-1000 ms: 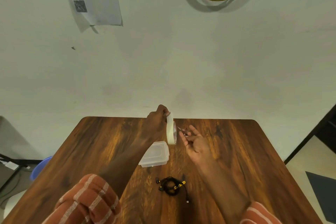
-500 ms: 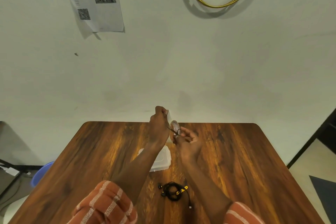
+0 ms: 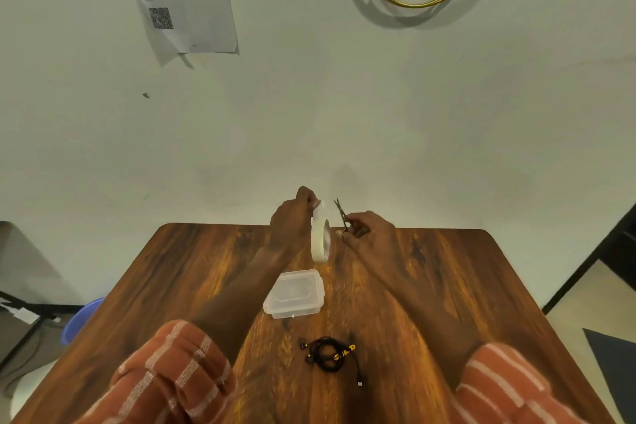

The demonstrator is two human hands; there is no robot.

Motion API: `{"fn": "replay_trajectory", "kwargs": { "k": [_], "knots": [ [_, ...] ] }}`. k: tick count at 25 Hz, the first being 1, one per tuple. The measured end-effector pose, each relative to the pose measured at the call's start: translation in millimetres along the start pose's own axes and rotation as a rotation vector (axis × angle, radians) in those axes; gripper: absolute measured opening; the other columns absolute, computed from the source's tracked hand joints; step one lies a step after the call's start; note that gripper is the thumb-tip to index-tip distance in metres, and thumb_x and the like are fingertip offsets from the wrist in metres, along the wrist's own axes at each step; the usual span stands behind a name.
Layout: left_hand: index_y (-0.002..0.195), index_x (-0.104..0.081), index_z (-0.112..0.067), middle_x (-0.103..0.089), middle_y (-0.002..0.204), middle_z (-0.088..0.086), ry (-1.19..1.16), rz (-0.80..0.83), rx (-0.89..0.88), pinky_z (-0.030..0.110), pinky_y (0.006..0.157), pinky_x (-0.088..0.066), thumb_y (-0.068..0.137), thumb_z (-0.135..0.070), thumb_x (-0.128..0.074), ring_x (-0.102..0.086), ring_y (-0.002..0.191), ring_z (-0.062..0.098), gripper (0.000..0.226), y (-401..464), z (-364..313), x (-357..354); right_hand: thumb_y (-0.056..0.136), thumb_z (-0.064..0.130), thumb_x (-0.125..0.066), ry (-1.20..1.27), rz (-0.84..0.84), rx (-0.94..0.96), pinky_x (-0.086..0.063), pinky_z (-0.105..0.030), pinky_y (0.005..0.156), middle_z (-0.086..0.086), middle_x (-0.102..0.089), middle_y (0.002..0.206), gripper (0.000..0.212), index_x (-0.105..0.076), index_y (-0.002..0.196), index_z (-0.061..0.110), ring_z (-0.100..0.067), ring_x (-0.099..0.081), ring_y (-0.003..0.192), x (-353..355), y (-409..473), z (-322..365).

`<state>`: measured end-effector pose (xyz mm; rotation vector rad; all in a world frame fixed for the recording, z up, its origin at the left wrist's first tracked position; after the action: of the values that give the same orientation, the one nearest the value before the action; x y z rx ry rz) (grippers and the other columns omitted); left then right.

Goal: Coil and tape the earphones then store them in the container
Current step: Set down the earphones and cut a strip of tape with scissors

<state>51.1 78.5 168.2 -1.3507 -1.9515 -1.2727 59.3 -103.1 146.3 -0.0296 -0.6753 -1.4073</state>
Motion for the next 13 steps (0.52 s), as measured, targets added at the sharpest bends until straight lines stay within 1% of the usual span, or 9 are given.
{"fn": "replay_trajectory", "kwargs": {
  "k": [1, 3, 6, 7, 10, 11, 13],
  "knots": [
    [0.106, -0.047, -0.013, -0.068, 0.089, 0.006, 0.014, 0.025, -0.040, 0.042, 0.066, -0.058, 0.095, -0.020, -0.055, -0.065, 0.070, 0.024, 0.014, 2, 4, 4, 0.079, 0.027, -0.080, -0.115, 0.082, 0.010, -0.056, -0.027, 0.072, 0.002, -0.069, 0.091, 0.032, -0.073, 0.109, 0.018, -0.009, -0.063, 0.080, 13, 12, 1],
    [0.105, -0.046, -0.013, -0.068, 0.087, 0.007, 0.028, 0.036, -0.095, 0.044, 0.065, -0.057, 0.098, -0.021, -0.049, -0.065, 0.069, 0.025, 0.011, 7, 8, 11, 0.075, 0.038, -0.081, -0.279, 0.253, 0.032, -0.050, -0.028, 0.069, 0.002, -0.067, 0.087, 0.036, -0.074, 0.105, 0.019, -0.010, -0.060, 0.078, 34, 33, 6],
    [0.105, -0.046, -0.012, -0.068, 0.087, 0.009, 0.016, 0.024, -0.145, 0.042, 0.064, -0.056, 0.099, -0.022, -0.042, -0.065, 0.069, 0.026, 0.012, 10, 10, 17, 0.073, 0.042, -0.081, -0.395, 0.467, 0.061, -0.043, -0.023, 0.069, 0.006, -0.066, 0.088, 0.037, -0.077, 0.100, 0.018, -0.006, -0.058, 0.079, 46, 56, 21],
    [0.105, -0.045, -0.013, -0.068, 0.088, 0.008, 0.016, 0.018, -0.155, 0.040, 0.064, -0.056, 0.099, -0.023, -0.043, -0.064, 0.069, 0.025, 0.012, 10, 10, 18, 0.072, 0.043, -0.081, -0.409, 0.525, 0.067, -0.044, -0.023, 0.068, 0.006, -0.066, 0.089, 0.037, -0.077, 0.099, 0.018, -0.007, -0.059, 0.080, 46, 61, 26],
    [0.106, -0.045, -0.017, -0.067, 0.091, 0.005, -0.011, -0.010, -0.159, 0.034, 0.066, -0.057, 0.099, -0.025, -0.047, -0.065, 0.070, 0.020, 0.011, 10, 9, 18, 0.073, 0.044, -0.080, -0.433, 0.645, 0.076, -0.052, -0.027, 0.071, 0.006, -0.068, 0.087, 0.038, -0.077, 0.097, 0.015, -0.012, -0.064, 0.083, 39, 71, 43],
    [0.107, -0.045, -0.017, -0.066, 0.091, 0.004, -0.025, -0.019, -0.152, 0.032, 0.067, -0.057, 0.099, -0.025, -0.048, -0.065, 0.071, 0.020, 0.012, 10, 8, 19, 0.074, 0.044, -0.080, -0.439, 0.668, 0.076, -0.054, -0.027, 0.069, 0.006, -0.067, 0.085, 0.037, -0.077, 0.096, 0.014, -0.013, -0.065, 0.081, 36, 73, 46],
    [0.108, -0.045, -0.017, -0.066, 0.092, 0.004, -0.043, -0.036, -0.149, 0.031, 0.067, -0.057, 0.098, -0.028, -0.048, -0.065, 0.073, 0.020, 0.015, 10, 7, 20, 0.075, 0.041, -0.080, -0.438, 0.709, 0.069, -0.055, -0.025, 0.059, 0.006, -0.066, 0.080, 0.035, -0.076, 0.094, 0.012, -0.017, -0.067, 0.073, 31, 78, 52]
  ]
}}
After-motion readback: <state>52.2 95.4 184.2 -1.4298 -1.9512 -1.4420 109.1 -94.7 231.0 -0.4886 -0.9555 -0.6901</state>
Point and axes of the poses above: each hand's wrist, its own y-axis towards the middle knuckle, its own x-axis out of the back of the hand, z = x × y, the point moved 1 cm from there along y, towards the middle knuckle
